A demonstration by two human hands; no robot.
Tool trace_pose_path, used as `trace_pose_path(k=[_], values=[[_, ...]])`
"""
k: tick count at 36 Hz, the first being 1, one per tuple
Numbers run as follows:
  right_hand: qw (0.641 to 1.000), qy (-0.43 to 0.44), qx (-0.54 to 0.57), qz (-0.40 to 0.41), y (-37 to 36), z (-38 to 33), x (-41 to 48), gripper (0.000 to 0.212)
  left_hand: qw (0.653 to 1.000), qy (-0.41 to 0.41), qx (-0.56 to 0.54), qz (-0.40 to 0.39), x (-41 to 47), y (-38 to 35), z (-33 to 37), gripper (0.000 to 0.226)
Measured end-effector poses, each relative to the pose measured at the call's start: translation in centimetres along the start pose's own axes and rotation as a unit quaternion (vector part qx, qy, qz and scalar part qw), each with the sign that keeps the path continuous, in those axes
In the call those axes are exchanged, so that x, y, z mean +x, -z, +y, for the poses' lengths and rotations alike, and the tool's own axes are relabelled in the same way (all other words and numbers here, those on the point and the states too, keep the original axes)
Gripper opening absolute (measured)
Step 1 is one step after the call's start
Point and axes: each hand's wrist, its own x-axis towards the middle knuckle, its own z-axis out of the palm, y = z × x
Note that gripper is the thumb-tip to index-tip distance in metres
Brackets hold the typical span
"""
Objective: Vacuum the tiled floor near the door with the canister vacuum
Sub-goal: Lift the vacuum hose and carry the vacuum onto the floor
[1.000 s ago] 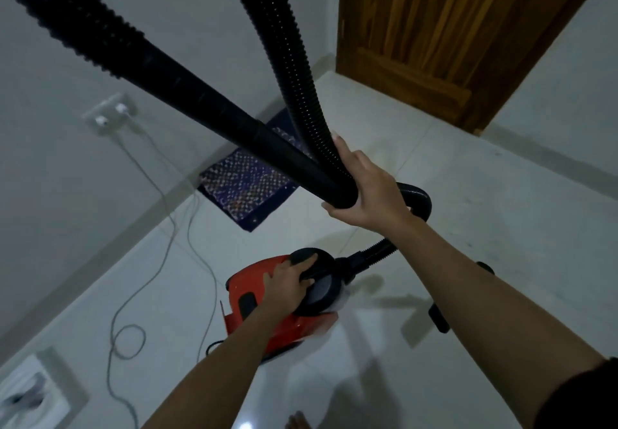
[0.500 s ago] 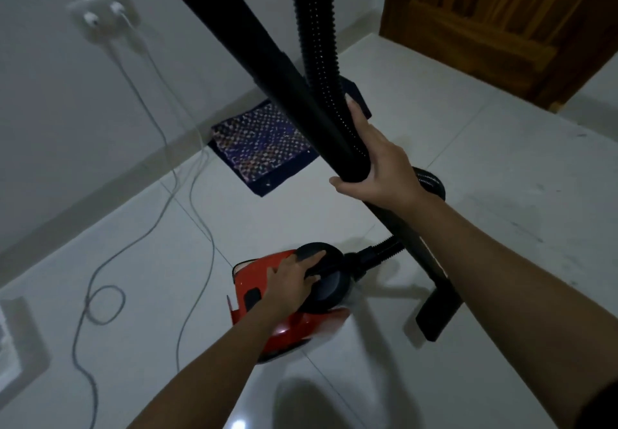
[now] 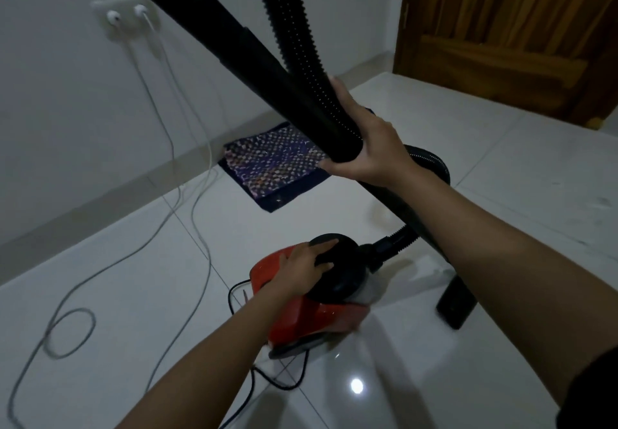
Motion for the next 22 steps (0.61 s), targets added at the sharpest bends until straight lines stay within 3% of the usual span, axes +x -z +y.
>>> trace_pose_path(k=[4,16,19,22], values=[[1.000,-0.002,0.003,0.010,-0.7,1.1,-0.1,0.108,1.000,0.023,0.006,0.016,0.4,-0.4,-1.6,0.050],[1.000,0.009,-0.022,0.018,-3.0,0.9,-0.4,0.108,0.998,-0.008,0.031,0.053,-0.5,-0.7,-2.8,0.047],[0.999,0.011,-0.025,0.020,-3.2,0.6,-0.5,0.108,0.986,0.004,-0.090,0.142,-1.8,-1.7,-3.7,0.041],[0.999,0.006,-0.020,0.025,-3.2,0.7,-0.5,0.108,0.941,0.099,-0.192,0.262,-3.5,-3.9,-5.6,0.041]])
